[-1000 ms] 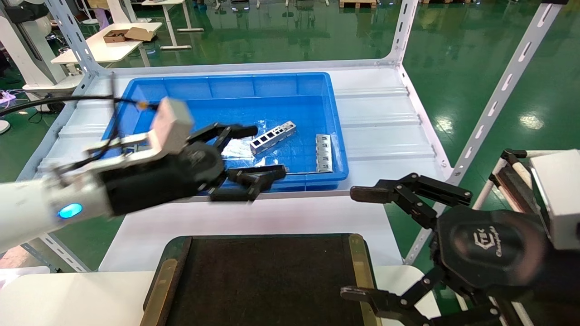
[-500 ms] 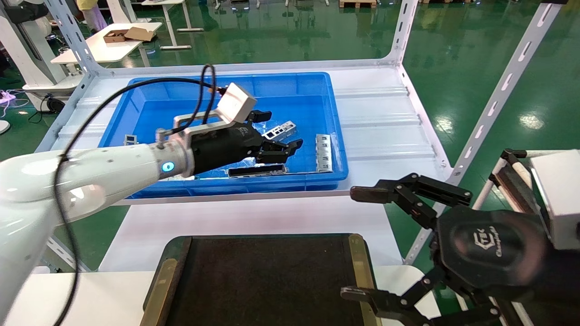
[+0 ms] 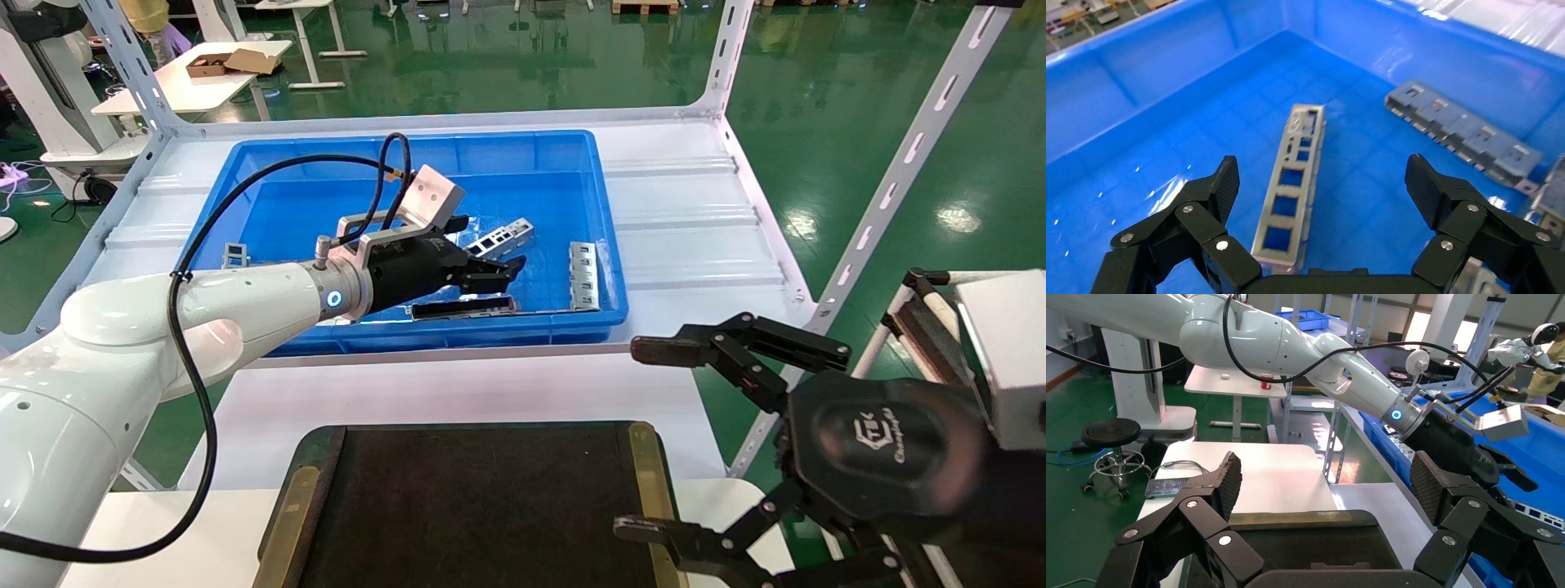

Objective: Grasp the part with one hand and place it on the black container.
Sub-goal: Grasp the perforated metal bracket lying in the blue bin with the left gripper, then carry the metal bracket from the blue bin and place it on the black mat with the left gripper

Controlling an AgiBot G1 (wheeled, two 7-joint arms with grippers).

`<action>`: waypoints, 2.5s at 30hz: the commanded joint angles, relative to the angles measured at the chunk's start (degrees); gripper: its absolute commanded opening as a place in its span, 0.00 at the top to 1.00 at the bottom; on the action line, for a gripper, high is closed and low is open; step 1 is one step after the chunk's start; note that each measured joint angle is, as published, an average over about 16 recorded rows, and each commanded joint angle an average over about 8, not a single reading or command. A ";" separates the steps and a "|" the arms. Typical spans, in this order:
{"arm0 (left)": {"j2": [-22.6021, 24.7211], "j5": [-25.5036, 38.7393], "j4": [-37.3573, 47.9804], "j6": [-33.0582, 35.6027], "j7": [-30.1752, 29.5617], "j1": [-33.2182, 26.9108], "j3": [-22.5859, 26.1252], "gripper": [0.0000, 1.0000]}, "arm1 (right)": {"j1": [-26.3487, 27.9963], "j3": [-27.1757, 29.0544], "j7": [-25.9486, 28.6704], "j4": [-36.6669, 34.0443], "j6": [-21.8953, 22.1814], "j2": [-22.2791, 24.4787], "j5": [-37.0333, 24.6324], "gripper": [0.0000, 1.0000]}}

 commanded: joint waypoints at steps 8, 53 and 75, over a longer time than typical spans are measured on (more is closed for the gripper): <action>0.23 -1.57 2.78 -1.12 1.00 -0.56 1.15 1.00 | 0.00 0.00 0.00 0.00 0.00 0.00 0.00 1.00; -7.62 -12.79 1.18 20.27 7.96 -2.57 1.16 1.00 | 0.01 -0.02 -0.01 0.00 0.01 0.01 0.01 1.00; -19.76 -18.42 -27.92 42.48 -5.50 15.72 1.78 1.00 | 0.01 -0.03 -0.01 0.00 0.01 0.01 0.02 1.00</action>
